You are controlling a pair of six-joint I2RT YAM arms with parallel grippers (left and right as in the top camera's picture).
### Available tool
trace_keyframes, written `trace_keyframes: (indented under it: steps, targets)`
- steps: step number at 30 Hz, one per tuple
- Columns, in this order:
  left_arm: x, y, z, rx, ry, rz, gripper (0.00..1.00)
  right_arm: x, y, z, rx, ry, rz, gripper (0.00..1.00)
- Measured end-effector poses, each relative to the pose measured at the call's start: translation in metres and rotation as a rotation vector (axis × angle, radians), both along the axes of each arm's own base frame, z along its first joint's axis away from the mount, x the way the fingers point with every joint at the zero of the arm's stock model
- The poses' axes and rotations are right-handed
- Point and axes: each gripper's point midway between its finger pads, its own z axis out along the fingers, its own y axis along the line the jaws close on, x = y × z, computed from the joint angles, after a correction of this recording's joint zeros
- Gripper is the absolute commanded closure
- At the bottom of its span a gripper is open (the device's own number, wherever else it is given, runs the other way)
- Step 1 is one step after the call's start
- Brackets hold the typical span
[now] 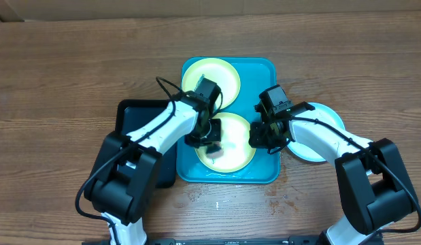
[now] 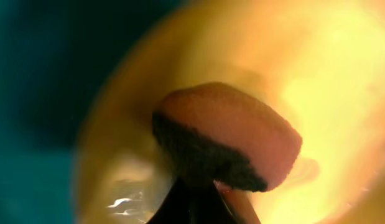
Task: Clean dirty plates on tray and stack at the side
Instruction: 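Scrub the lower yellow plate with the sponge in the left gripper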
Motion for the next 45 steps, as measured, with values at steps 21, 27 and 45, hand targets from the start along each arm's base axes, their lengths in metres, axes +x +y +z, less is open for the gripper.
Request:
trace_keyframes:
  steps: [21, 27, 45]
  targets:
    - [-0.003, -0.075, 0.0, -0.285, 0.017, -0.217, 0.96, -0.001, -0.002, -0.001, 0.0, 0.013, -0.012, 0.96]
    - [-0.033, -0.08, 0.001, -0.327, 0.153, -0.223, 0.96, -0.001, -0.002, -0.001, 0.0, 0.014, -0.012, 0.96]
    - [-0.003, 0.033, 0.005, 0.345, 0.046, 0.004, 0.96, -0.003, 0.004, 0.0, 0.012, 0.016, 0.003, 0.96]
